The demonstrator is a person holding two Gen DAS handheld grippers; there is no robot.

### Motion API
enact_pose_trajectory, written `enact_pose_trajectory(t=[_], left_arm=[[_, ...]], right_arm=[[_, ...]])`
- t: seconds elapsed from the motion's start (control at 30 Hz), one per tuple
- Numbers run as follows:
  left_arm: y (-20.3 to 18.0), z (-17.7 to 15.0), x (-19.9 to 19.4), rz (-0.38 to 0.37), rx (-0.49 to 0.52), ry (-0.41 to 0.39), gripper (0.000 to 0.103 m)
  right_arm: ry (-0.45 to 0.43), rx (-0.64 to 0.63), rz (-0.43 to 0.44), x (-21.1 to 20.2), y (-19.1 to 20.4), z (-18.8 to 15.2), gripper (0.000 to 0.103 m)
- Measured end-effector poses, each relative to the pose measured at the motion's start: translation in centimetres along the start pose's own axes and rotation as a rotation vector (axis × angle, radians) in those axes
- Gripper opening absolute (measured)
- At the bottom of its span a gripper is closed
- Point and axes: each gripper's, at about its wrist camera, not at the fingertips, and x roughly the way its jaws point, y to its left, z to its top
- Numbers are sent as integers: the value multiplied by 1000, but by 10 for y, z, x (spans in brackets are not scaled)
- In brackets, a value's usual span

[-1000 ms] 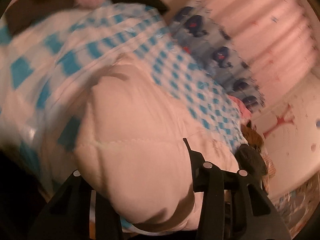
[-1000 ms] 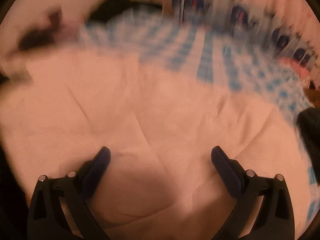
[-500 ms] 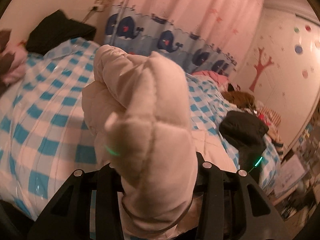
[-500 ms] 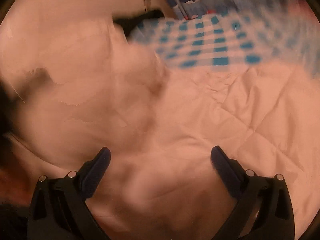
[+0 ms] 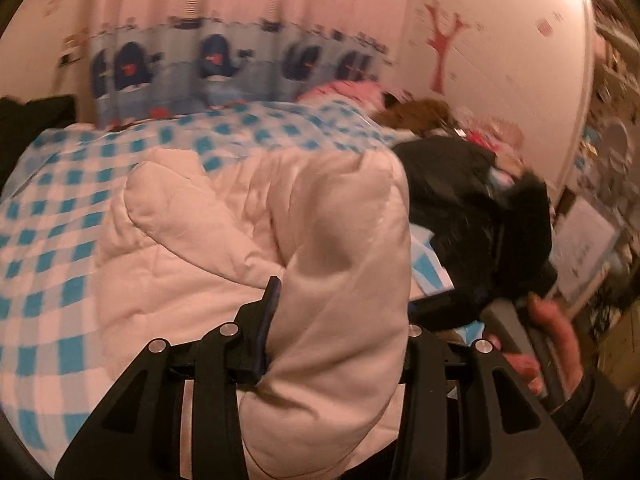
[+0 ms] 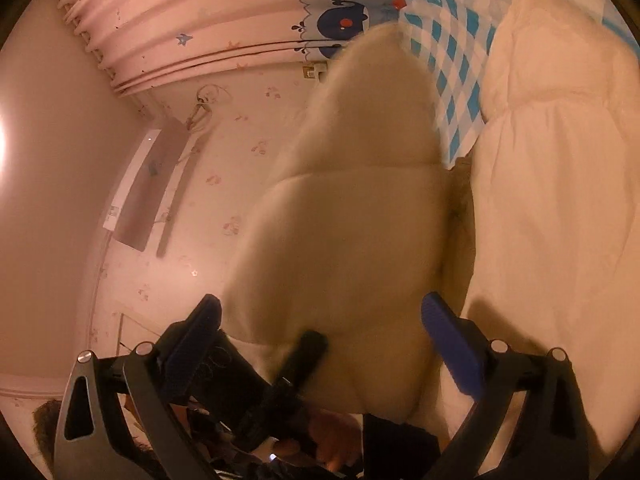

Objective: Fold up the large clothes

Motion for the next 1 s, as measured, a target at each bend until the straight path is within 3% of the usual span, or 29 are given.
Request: enact_pose_trajectory(t=[0.17,0.27,0.3,0.33,0.43,0.47,0.5,0.63,0.73,0.77,0.8,0.9,0.97,1.0], left_arm=[[-45,-10,40,-36,126,50,36],[-60,-22,56,-47,185,89,36],[-63,-26,60,-49,199,100,36],[-64,-28,61,-49,208,104,36],[-64,-29,57,-62,210,108,36],[-61,-26,52,-74,209,112,36],[-58,-25,47,-88,203,129,36],[-25,-19,10,-198,93,166,36],[24,-16,-24,-313,-97,162,38],[33,-18,-30,-307,-117,157,47],[40,-20,-36,-254,-108,172,60],[45,-25,-54,-218,-19,218,61],[51,-26,-78,-162,22,178,63],[60,-23,-84,-142,11,155,70]], right_arm=[[-60,-37,-101,-29,14,19,96],[-110,-189,-364,-42,42,26,96],[-89,-279,-520,-35,55,28,96],[-66,-322,-599,-29,58,28,96],[76,-495,-981,15,56,26,96],[126,-566,-1159,32,47,23,96],[152,-590,-1203,37,40,19,96],[202,-638,-1226,38,40,5,96],[210,-679,-1266,38,43,-7,96],[216,-677,-1268,40,43,-5,96],[222,-656,-1246,40,43,-1,96],[223,-522,-1067,36,45,9,96],[205,-451,-939,31,49,10,96],[188,-412,-861,26,51,11,96]])
